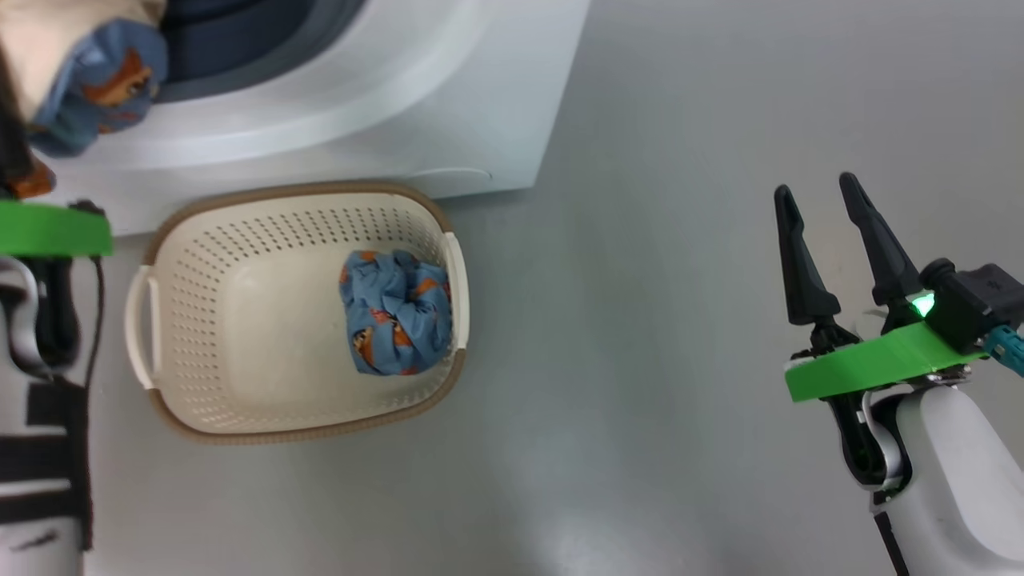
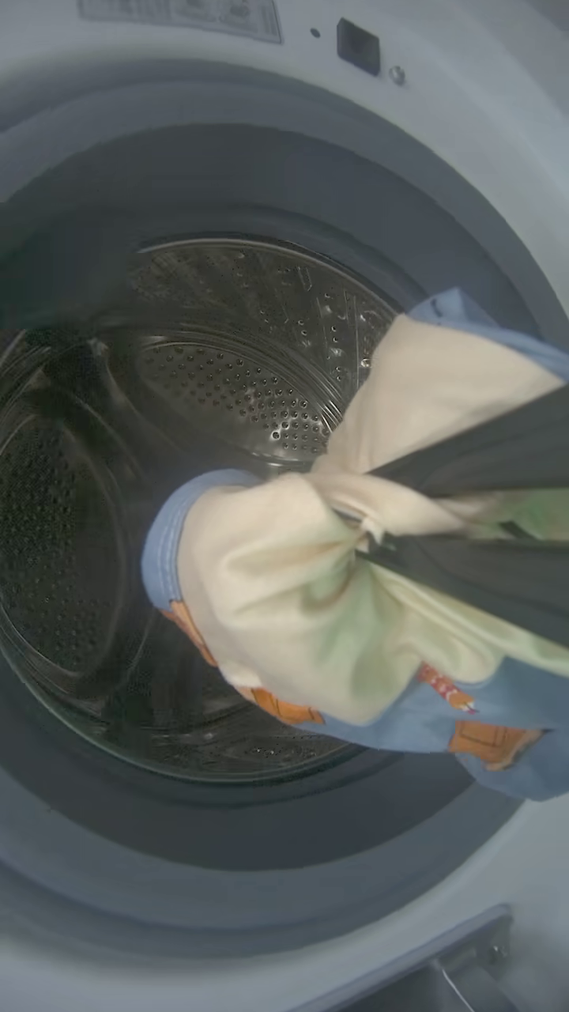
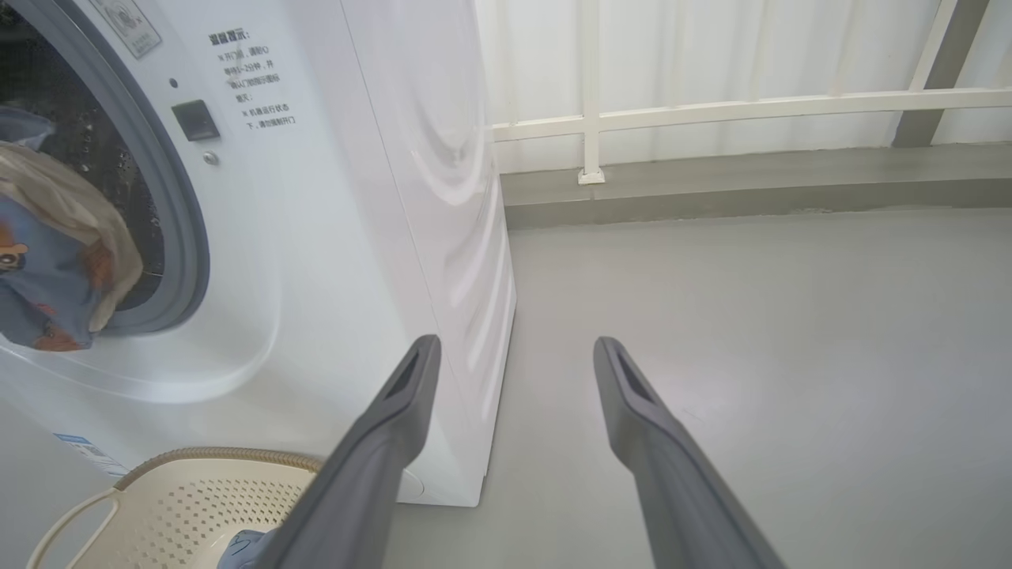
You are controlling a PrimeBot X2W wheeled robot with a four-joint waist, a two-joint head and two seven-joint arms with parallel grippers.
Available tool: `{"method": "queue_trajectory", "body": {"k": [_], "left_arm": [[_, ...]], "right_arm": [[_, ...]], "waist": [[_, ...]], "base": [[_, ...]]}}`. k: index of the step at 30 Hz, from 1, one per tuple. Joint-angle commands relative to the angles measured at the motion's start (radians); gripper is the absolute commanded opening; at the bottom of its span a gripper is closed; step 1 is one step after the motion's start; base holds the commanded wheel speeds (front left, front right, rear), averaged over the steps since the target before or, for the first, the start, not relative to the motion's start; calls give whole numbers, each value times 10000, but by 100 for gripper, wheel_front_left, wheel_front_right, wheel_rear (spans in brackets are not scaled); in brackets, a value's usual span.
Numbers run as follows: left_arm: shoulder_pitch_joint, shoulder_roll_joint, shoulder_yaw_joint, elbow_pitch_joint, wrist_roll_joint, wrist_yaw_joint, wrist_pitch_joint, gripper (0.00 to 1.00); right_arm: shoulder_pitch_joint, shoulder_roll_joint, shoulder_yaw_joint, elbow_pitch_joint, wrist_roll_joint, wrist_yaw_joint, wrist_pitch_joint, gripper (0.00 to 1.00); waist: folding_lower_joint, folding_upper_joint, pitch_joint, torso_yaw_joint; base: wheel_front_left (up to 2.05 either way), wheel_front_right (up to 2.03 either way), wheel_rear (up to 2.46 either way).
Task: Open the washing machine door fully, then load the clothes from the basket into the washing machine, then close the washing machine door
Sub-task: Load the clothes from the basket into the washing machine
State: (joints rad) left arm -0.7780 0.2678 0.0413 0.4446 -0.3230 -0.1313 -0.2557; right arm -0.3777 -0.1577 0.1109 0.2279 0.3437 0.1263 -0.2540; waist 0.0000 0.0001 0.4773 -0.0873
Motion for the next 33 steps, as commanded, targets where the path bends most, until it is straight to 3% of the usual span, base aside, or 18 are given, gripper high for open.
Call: {"method": "queue_trajectory", "body": {"k": [1,17,27,28,29,30,33], "left_arm": [[-491,614,216,219,-79,6,-61,0],[-4180,1794,-733,3245,-386,6,-61,0],[-5048,2220,-873,1482,103,6,-61,3],[-4965,2226,-816,1572,101,6,-61,36],[-4876,2244,-749,1791,117,6,-61,63],[-4811,2269,-715,2101,153,6,-61,100],[-4798,2282,-665,2692,159,6,-61,100]], "right_arm": [[-148,63,216,-274,-80,44,-78,100],[-509,435,523,-480,-74,44,-78,100],[-700,606,575,-553,-67,44,-78,100],[-701,630,599,-544,-76,44,-78,100],[-700,651,622,-533,-80,44,-78,100],[-697,668,643,-521,-79,44,-78,100],[-705,701,700,-502,-70,44,-78,100]], "waist": [[0,-1,462,-392],[0,-1,1545,-1207],[0,-1,1905,-1552],[0,-1,1899,-1573],[0,-1,1888,-1588],[0,-1,1872,-1602],[0,-1,1855,-1624]], "base": [[0,0,0],[0,0,0],[0,0,0],[0,0,0],[0,0,0],[0,0,0],[0,0,0]]}}
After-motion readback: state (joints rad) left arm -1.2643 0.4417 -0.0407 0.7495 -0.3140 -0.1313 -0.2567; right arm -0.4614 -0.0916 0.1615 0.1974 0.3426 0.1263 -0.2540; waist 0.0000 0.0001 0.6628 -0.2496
